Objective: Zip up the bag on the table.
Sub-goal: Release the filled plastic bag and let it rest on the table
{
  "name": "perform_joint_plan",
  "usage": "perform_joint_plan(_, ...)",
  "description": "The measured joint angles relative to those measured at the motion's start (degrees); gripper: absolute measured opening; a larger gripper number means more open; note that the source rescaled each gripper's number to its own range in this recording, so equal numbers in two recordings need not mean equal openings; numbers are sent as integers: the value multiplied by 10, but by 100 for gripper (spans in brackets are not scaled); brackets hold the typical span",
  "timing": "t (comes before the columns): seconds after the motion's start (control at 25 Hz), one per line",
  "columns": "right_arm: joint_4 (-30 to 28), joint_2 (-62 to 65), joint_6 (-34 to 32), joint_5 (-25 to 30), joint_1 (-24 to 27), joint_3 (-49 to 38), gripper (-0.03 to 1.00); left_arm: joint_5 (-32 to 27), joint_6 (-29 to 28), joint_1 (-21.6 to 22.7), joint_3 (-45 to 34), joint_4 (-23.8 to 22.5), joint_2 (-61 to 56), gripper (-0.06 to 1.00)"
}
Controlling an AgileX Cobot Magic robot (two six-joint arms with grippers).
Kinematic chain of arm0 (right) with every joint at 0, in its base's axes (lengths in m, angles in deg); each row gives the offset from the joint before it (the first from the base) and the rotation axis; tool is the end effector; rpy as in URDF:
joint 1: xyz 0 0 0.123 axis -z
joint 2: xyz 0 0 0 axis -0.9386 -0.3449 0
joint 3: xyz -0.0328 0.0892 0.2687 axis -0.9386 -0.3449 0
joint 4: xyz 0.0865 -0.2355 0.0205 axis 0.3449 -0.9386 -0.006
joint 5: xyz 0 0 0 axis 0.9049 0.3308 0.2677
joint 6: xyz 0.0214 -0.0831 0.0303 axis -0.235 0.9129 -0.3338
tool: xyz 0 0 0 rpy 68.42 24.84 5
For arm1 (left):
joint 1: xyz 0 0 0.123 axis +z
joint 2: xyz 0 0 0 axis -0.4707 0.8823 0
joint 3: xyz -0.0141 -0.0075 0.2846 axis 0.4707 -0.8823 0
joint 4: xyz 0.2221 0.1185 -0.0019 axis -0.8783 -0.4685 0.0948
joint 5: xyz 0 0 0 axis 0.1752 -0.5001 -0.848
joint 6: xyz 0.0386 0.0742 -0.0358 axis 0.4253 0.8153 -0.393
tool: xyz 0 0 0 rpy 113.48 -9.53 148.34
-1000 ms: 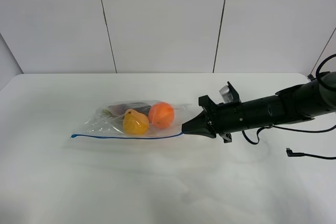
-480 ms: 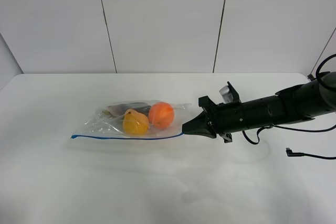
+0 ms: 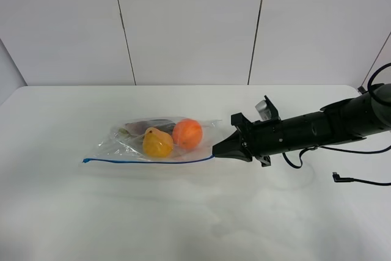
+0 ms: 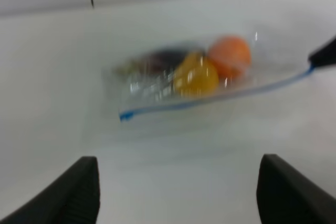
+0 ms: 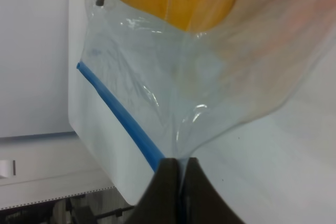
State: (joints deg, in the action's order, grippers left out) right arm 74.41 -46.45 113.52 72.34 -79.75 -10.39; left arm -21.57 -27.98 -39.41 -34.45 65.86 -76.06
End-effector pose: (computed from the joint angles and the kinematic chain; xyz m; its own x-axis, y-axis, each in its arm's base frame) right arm 0.2971 0.1245 0.1308 -0.9689 0.0804 -0.2339 -0.1524 0.5505 0.8208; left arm -0.0091 -0.0085 0.3068 -0.3722 0.0977 -0.9230 0.3044 0.9523 -0.0219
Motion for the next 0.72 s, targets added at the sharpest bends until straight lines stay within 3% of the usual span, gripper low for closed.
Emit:
perform_joint_plan(0.16,-6,0,0,-1,0,0,0,-4,21,0,-45,2,-16,97)
perform_joint_plan(0.72,-13,0,0,-16,0,0,0,-23,34,0,-60,2,-20,97)
